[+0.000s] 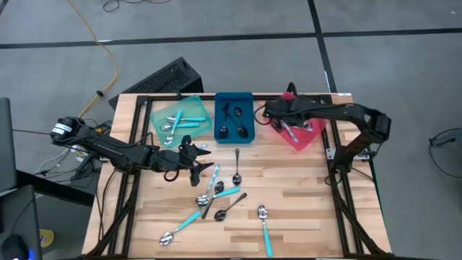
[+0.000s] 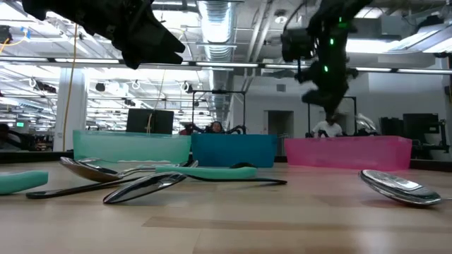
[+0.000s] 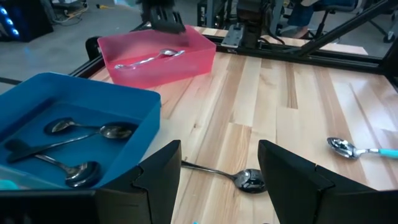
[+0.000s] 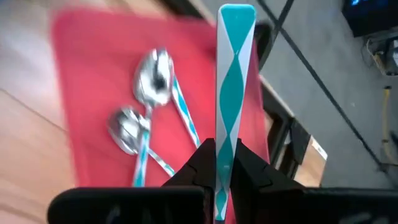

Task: Sort silverware by color (type)
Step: Put the white patterned spoon into the pink bin

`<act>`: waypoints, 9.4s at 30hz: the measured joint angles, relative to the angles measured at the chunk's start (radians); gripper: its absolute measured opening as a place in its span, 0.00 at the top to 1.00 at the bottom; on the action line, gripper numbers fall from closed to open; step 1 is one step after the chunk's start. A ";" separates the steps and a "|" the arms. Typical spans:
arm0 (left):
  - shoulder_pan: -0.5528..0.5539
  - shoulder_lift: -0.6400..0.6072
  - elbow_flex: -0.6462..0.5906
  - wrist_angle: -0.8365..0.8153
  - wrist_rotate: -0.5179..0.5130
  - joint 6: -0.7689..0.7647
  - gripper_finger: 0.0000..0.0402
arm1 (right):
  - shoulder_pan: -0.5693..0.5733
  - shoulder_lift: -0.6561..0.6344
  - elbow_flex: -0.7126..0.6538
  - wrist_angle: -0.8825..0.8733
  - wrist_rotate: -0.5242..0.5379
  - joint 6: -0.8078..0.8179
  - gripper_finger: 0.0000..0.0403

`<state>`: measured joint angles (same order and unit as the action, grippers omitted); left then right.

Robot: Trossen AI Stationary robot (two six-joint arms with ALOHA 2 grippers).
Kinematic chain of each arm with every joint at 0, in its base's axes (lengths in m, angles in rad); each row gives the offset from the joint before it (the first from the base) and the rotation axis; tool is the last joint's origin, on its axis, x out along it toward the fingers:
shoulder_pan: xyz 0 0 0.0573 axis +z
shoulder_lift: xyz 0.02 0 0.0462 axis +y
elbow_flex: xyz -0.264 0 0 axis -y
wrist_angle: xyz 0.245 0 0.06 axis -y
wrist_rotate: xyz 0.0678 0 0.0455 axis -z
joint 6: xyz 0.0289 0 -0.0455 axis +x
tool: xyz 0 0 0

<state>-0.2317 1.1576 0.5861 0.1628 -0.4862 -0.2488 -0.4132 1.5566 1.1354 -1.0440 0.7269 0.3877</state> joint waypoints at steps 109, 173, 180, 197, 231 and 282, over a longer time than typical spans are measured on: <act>0.144 0.211 0.007 -0.538 -0.107 -0.208 0.50 | 0.168 -0.439 -0.126 0.285 -0.595 -0.122 0.44; 0.243 0.293 0.027 -0.725 0.370 -0.110 0.64 | 0.178 -0.439 -0.126 0.290 -0.595 -0.125 0.44; 0.243 0.293 0.026 -0.744 0.370 -0.102 0.66 | 0.178 -0.439 -0.126 0.290 -0.595 -0.125 0.44; 0.238 0.293 0.018 -0.713 0.354 -0.078 0.99 | 0.186 -0.439 -0.126 0.307 -0.595 -0.124 0.44; 0.055 -0.124 -0.196 0.421 0.141 0.113 1.00 | 0.407 -0.386 -0.488 1.462 -0.512 -0.212 0.44; 0.075 0.004 -0.214 0.593 0.183 0.197 1.00 | 0.472 0.262 -0.026 1.746 -0.623 -0.389 0.82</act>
<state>-0.1564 1.1618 0.3725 0.7555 -0.3035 -0.0521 0.0586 1.8187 1.1095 0.7025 0.1040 -0.0012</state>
